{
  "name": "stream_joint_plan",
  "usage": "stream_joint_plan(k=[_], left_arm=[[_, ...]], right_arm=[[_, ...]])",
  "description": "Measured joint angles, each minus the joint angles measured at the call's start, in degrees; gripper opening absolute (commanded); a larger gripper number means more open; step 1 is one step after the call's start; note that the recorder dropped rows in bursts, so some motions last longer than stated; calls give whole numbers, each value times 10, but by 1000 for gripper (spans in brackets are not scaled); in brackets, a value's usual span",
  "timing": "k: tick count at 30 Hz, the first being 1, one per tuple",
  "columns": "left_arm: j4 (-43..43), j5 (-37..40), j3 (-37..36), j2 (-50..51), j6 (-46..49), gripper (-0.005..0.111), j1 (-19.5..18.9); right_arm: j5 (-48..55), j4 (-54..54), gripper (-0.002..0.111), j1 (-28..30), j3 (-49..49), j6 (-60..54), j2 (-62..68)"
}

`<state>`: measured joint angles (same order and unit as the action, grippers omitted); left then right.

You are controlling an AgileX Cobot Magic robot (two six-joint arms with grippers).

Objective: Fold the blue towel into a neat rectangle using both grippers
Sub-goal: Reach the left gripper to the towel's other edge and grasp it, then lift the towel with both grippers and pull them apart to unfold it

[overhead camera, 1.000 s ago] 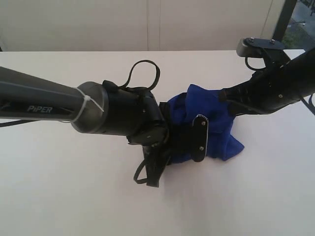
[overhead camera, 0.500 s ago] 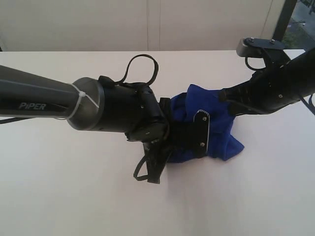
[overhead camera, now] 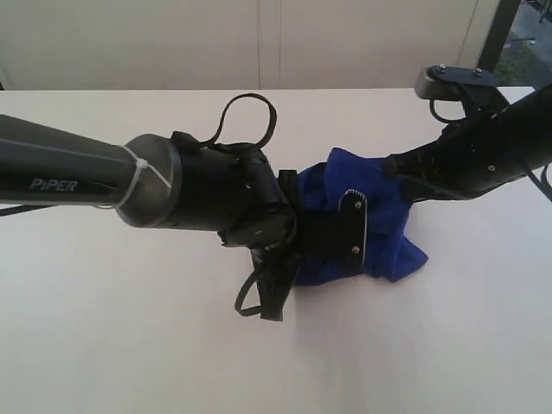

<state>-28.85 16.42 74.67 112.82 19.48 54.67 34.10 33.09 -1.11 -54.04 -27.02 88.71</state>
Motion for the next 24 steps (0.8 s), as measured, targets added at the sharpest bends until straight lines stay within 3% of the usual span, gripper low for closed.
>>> stream_joint_plan(k=[10,24], left_arm=[[-1,46,0,-100,-83,0,-4],[-5,166,0,-269,-227,0,-76]], right_arm=[[-19,-25,0,0,0,6,-30],[-35,-87,0,0,42,9,-225]])
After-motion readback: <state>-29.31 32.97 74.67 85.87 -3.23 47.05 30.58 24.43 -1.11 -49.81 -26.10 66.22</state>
